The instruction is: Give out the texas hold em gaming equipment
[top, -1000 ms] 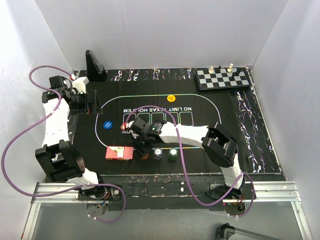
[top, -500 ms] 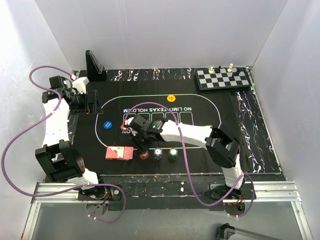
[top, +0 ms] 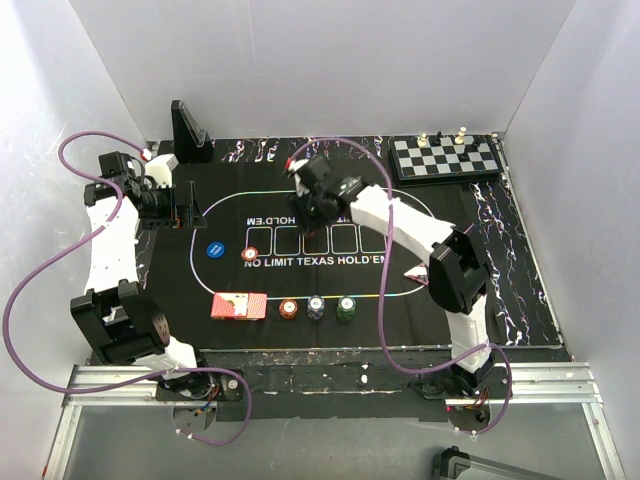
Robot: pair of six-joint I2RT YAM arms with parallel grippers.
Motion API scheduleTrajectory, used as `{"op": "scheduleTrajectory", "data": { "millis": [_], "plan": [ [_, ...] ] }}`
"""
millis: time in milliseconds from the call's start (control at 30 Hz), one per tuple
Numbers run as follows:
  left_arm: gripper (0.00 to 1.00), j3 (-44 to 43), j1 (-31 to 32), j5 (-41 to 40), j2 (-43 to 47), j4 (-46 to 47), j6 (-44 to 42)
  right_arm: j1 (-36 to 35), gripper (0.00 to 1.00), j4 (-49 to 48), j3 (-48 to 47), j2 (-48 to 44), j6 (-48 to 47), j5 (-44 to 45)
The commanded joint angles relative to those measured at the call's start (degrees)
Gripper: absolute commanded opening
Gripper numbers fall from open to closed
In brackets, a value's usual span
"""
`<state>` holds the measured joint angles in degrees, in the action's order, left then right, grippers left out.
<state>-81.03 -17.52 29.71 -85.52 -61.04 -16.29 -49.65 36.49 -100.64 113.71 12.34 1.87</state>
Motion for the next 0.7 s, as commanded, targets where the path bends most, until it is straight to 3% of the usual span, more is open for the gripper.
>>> {"op": "scheduleTrajectory", "data": {
  "millis": [0, 267, 667],
  "plan": [
    [0.98, -1.9, -0.1, 1.8, 0.4, -0.2, -0.1, 7.0, 0.01, 2.7, -6.8, 3.6, 1.5, 1.9],
    [0.98, -2.5, -0.3, 1.8, -1.2, -0.2, -0.3, 16.2, 0.01, 4.6, -14.7, 12.9, 2.8, 4.5],
    [0.98, -3.0, -0.2, 2.3, -2.3, 0.0, -0.2, 21.5, 0.01, 3.1, -16.3, 19.7, 3.0, 6.4]
  ]
}}
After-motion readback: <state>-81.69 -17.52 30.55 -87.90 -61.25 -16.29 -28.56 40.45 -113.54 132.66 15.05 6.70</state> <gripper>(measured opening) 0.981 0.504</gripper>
